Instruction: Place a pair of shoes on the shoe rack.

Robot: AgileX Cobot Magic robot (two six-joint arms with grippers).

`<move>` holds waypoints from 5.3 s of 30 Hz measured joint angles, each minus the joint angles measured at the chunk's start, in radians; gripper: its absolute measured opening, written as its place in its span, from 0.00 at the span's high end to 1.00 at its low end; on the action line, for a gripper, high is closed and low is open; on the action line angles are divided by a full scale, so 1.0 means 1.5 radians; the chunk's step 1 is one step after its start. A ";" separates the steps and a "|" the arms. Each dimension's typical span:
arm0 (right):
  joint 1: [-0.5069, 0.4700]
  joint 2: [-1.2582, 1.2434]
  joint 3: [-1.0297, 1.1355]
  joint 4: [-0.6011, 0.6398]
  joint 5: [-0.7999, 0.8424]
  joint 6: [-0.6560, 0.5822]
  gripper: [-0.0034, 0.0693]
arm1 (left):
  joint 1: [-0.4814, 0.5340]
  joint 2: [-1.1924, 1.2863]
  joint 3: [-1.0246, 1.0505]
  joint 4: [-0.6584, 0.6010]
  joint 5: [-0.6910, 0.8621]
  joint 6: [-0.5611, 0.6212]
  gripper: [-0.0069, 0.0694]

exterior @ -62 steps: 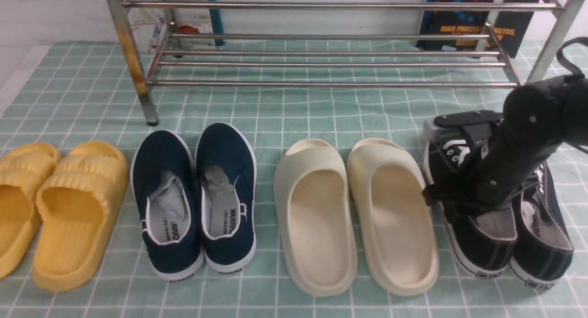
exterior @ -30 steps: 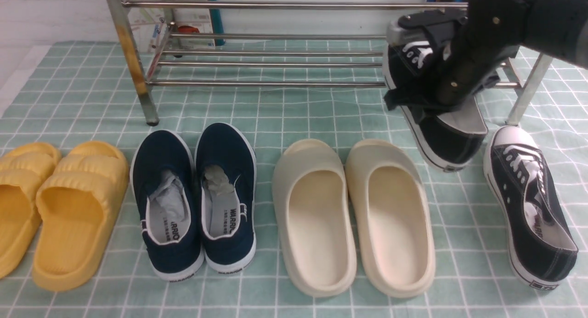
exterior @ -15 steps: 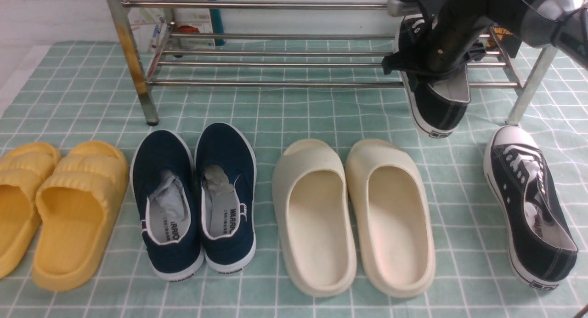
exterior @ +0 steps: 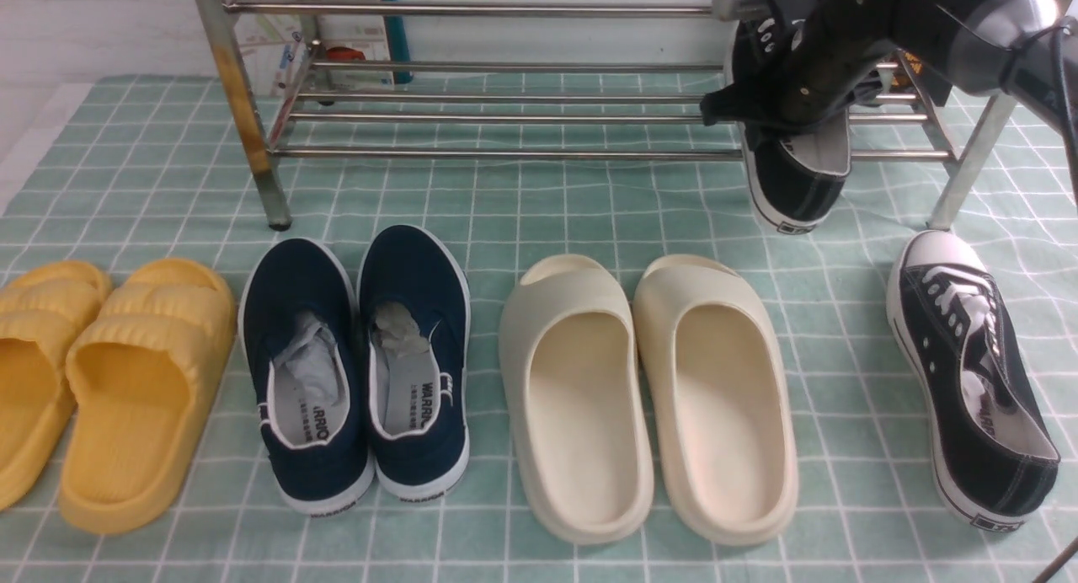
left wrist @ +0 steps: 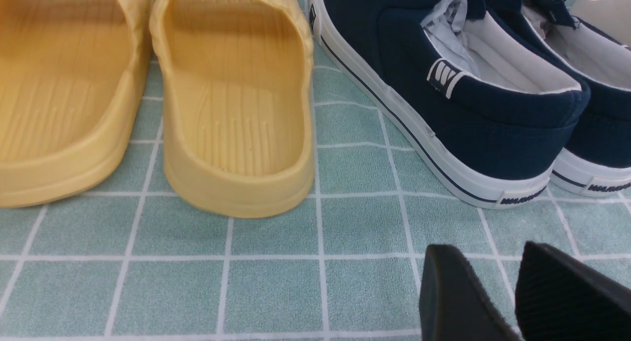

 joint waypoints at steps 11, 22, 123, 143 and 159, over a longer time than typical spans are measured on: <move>0.000 0.005 0.000 -0.007 -0.022 -0.017 0.88 | 0.000 0.000 0.000 0.000 0.000 0.000 0.62; -0.001 0.001 -0.028 -0.017 0.000 -0.026 0.34 | 0.000 0.000 0.000 0.000 0.000 0.000 0.62; -0.066 -0.030 0.042 -0.105 0.047 0.028 0.91 | 0.000 0.000 0.000 0.000 0.000 0.000 0.62; -0.067 -0.100 0.039 -0.056 0.065 -0.080 0.33 | 0.000 0.000 0.000 0.000 0.000 0.000 0.62; -0.067 -0.520 0.348 -0.006 0.035 -0.177 0.96 | 0.000 0.000 0.000 0.000 0.000 0.000 0.61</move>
